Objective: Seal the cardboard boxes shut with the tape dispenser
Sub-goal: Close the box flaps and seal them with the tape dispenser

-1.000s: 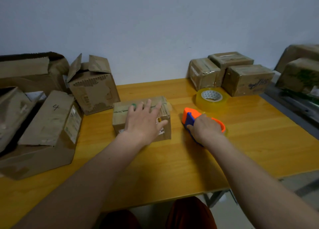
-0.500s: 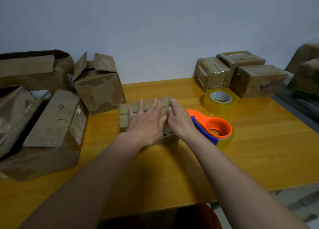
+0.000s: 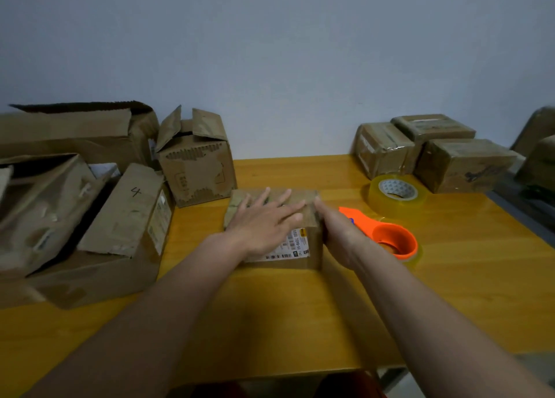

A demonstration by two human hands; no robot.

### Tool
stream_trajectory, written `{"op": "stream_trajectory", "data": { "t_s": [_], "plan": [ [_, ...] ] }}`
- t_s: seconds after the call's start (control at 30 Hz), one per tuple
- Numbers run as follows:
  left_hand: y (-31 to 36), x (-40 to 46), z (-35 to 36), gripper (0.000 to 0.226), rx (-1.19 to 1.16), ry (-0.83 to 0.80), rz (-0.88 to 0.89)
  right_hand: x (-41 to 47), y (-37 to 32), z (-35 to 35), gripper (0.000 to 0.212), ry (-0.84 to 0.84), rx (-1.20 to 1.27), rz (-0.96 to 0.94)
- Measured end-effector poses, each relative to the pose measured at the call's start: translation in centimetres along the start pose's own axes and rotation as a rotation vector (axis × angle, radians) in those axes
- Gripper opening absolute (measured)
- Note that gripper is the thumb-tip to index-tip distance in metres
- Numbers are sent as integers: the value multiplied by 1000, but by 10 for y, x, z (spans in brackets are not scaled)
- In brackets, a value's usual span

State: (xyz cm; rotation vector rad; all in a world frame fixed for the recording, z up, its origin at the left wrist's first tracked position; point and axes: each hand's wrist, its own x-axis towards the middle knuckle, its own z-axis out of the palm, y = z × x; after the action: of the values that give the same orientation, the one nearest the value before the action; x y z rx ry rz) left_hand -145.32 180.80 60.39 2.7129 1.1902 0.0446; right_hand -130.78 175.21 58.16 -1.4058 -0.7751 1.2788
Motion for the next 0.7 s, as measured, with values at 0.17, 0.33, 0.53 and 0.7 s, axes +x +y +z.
{"op": "stream_trajectory", "data": {
  "t_s": [0.17, 0.33, 0.53, 0.7],
  "plan": [
    [-25, -19, -11, 83, -234, 268, -390, -3, -16, -1, 58, 327, -639, -289],
    [-35, -29, 1, 61, -1021, 257, -515, 9, -14, 16, 56, 193, -1213, -342],
    [-36, -30, 14, 42, -1404, 283, -555, 11, -17, 25, 54, 251, -1474, -265],
    [-50, -32, 13, 44, -1519, 59, -574, 5, -23, 26, 68, 186, -1544, -177]
  ]
}}
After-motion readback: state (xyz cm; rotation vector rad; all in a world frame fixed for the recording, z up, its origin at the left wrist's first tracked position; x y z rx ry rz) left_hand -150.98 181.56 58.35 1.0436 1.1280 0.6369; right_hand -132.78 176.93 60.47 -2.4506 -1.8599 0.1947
